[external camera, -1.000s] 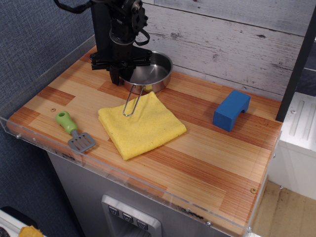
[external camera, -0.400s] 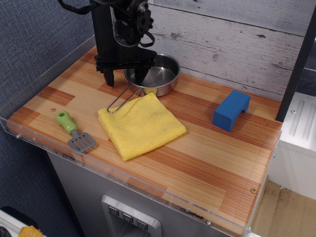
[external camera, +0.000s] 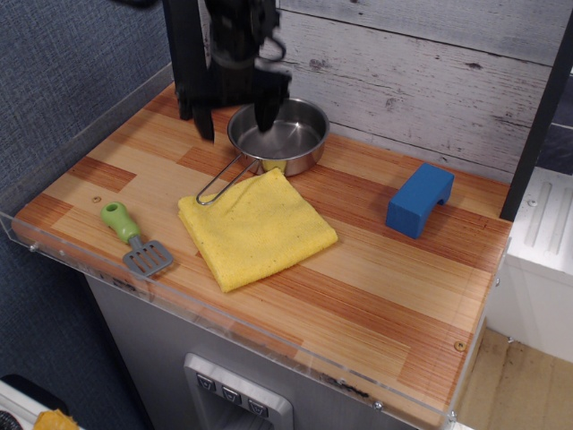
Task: PICK UP THE VESSEL AND PUT ANOTHER SIDE OF THE TABLE
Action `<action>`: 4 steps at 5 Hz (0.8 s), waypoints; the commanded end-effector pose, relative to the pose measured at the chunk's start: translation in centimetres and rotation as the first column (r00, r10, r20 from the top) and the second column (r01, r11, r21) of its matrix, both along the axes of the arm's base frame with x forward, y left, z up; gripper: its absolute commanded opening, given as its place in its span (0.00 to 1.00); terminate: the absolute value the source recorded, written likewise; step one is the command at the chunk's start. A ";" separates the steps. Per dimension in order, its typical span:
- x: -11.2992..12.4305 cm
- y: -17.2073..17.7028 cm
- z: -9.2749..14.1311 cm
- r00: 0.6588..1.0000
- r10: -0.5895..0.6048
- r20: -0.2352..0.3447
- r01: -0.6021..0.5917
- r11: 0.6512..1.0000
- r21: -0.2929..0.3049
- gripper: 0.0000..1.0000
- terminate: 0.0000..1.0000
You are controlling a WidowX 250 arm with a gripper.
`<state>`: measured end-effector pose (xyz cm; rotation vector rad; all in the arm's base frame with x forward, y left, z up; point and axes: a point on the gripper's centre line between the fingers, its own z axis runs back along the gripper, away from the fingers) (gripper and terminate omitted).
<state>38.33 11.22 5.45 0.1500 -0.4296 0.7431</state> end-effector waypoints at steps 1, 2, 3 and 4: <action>-1.6 0.2 8.7 0.982 0.018 0.187 -0.020 1.000 0.005 1.00 0.00; -2.7 0.0 12.4 0.965 0.022 0.263 -0.021 1.000 -0.006 1.00 0.00; -5.4 -0.8 16.1 0.940 0.007 0.342 -0.001 1.000 -0.018 1.00 0.00; -7.8 -2.1 16.9 0.939 -0.028 0.341 0.038 0.999 -0.022 1.00 0.00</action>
